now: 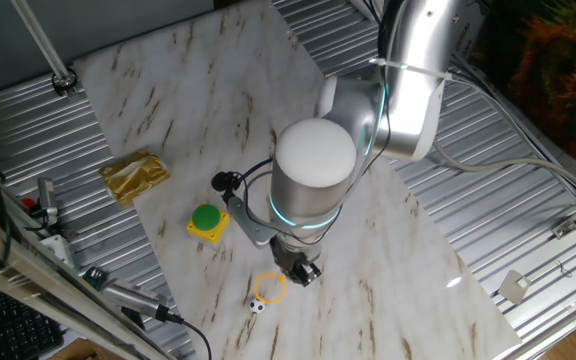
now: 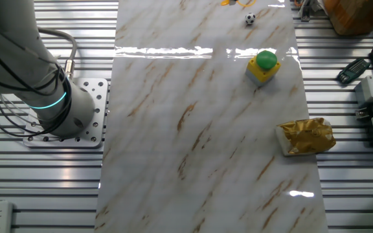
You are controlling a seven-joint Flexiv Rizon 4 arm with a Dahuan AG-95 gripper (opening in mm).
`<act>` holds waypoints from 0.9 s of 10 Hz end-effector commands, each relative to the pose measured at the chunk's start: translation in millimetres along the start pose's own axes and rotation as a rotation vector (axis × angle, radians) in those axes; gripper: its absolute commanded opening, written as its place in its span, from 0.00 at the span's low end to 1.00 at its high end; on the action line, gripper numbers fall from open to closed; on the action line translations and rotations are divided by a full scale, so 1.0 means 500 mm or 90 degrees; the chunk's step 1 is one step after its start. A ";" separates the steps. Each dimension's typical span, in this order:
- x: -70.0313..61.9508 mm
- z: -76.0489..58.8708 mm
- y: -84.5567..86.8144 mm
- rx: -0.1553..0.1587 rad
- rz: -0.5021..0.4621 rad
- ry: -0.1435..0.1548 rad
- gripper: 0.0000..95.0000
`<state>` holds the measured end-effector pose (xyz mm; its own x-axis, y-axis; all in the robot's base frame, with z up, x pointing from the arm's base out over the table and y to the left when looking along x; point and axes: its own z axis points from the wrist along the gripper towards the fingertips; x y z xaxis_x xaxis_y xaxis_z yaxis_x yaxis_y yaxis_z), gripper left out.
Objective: Attach the bubble ring to the ball
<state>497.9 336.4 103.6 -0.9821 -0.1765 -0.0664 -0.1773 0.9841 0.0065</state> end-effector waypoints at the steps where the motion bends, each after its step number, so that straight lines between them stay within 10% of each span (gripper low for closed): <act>1: -0.004 0.007 0.001 0.000 0.000 0.001 0.00; 9: -0.017 0.049 -0.022 -0.005 -0.016 0.003 0.00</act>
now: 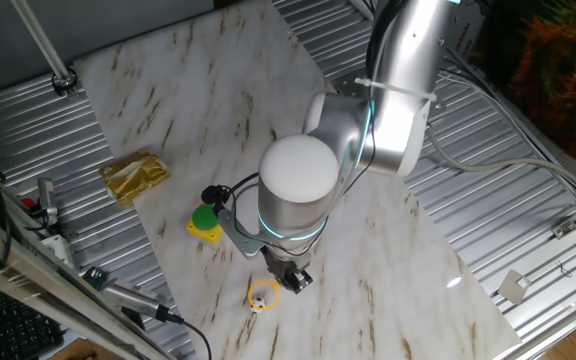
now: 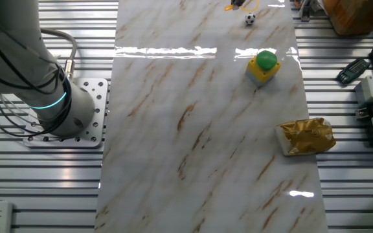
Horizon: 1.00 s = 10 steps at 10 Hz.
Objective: Attach the bubble ring to the ball
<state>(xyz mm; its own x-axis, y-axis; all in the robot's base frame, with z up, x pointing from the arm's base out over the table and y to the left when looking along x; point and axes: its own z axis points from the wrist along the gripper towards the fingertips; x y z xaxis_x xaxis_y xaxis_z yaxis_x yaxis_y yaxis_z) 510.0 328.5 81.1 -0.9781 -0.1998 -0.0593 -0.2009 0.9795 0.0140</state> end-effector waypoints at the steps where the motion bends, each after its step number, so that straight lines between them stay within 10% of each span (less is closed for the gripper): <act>1: 0.000 0.007 -0.004 0.001 -0.002 -0.001 0.00; 10: -0.009 0.063 0.001 0.006 -0.005 0.001 0.00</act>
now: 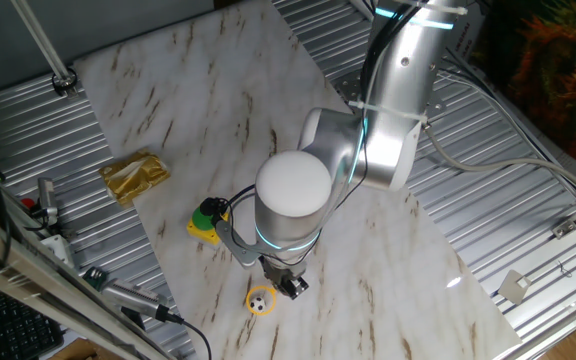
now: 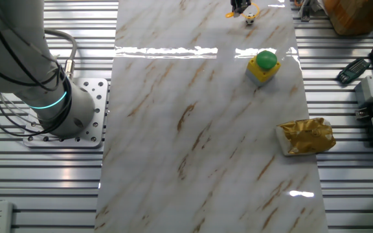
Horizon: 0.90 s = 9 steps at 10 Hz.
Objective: Attach the bubble ring to the ball
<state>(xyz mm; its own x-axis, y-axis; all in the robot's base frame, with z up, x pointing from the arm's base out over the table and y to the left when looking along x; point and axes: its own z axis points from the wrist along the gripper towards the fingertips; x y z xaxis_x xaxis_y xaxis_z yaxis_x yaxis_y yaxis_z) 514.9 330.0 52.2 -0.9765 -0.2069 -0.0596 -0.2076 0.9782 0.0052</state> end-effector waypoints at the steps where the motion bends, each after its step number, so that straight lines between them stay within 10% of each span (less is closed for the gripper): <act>1: -0.004 0.008 0.001 0.000 -0.001 0.001 0.00; 9: -0.010 0.037 -0.006 0.002 -0.006 0.003 0.00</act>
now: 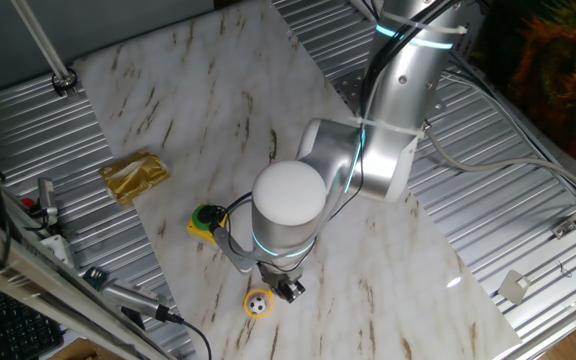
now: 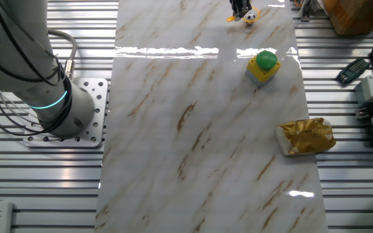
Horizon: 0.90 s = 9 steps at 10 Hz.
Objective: Attach the bubble ring to the ball
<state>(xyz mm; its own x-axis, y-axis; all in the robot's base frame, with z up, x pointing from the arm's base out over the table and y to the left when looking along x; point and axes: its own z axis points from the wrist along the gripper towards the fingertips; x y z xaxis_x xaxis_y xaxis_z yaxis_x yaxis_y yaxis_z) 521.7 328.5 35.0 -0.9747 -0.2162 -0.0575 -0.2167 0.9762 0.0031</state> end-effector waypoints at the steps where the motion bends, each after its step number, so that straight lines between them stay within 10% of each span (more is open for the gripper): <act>1: 0.000 0.005 0.000 0.001 -0.001 0.001 0.00; 9: -0.003 0.018 -0.002 0.005 -0.005 0.017 0.00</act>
<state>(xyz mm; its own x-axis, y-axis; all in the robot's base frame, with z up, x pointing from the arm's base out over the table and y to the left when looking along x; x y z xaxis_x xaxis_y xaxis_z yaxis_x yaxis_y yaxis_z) 524.0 327.5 25.9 -0.9742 -0.2237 -0.0293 -0.2237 0.9746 -0.0062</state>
